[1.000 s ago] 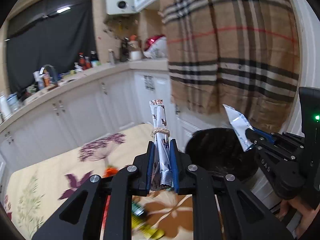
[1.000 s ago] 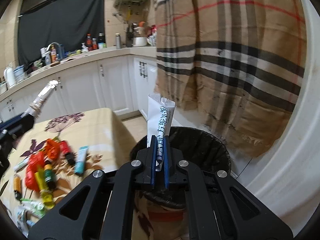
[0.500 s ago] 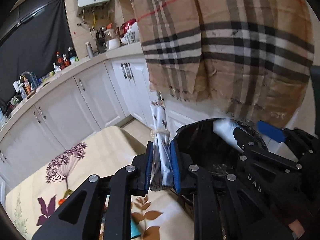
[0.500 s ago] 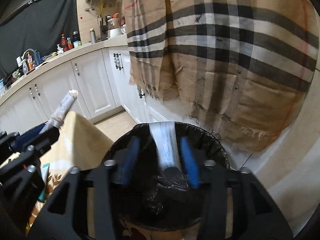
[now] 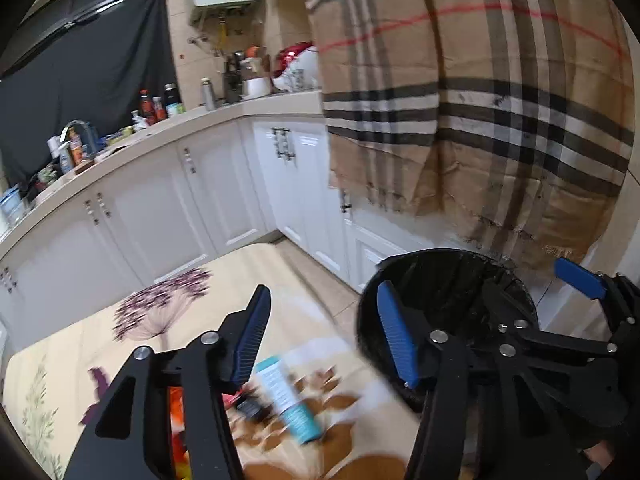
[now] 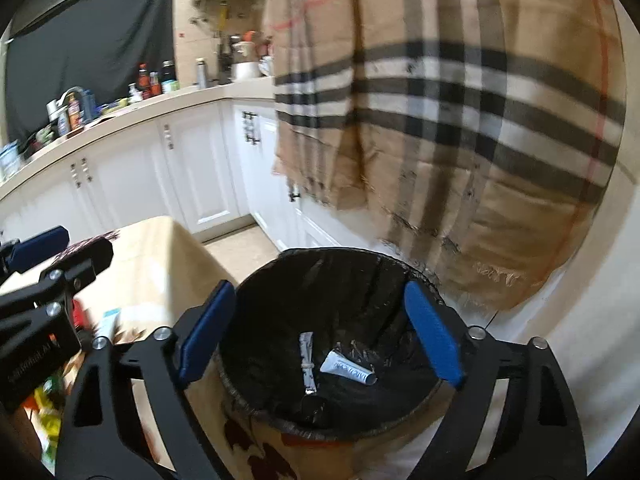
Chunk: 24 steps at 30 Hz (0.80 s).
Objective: Collect trash
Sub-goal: 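Move both tools back over the table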
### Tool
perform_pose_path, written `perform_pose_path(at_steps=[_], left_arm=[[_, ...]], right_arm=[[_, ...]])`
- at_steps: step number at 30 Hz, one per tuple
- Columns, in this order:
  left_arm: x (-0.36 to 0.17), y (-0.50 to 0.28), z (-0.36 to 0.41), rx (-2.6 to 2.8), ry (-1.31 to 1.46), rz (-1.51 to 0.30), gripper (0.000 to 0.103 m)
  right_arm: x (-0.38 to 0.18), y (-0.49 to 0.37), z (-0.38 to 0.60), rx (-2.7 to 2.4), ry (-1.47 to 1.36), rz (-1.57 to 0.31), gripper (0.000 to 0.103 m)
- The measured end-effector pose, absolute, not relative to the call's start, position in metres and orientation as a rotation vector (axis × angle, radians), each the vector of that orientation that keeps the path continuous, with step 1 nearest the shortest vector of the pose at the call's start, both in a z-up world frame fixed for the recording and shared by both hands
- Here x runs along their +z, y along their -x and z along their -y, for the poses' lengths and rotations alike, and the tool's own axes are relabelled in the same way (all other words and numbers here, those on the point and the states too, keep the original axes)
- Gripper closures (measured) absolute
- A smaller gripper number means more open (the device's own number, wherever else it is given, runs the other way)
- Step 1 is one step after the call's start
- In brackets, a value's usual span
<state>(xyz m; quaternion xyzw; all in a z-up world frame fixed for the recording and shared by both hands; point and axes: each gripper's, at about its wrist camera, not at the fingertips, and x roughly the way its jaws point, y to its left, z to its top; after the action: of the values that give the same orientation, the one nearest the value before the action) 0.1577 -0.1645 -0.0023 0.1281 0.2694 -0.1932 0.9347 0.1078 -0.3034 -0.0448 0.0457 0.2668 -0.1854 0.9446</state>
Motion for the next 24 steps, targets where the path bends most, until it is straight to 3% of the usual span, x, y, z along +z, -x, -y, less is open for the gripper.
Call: perform_pose_path(at_steps=[24], left_arm=[[-0.022,-0.022,-0.063,0.073,-0.131,-0.624,0.041]], right_arm=[[-0.068,-0.006,0.131,0.032,0.021,-0.634,0.015]])
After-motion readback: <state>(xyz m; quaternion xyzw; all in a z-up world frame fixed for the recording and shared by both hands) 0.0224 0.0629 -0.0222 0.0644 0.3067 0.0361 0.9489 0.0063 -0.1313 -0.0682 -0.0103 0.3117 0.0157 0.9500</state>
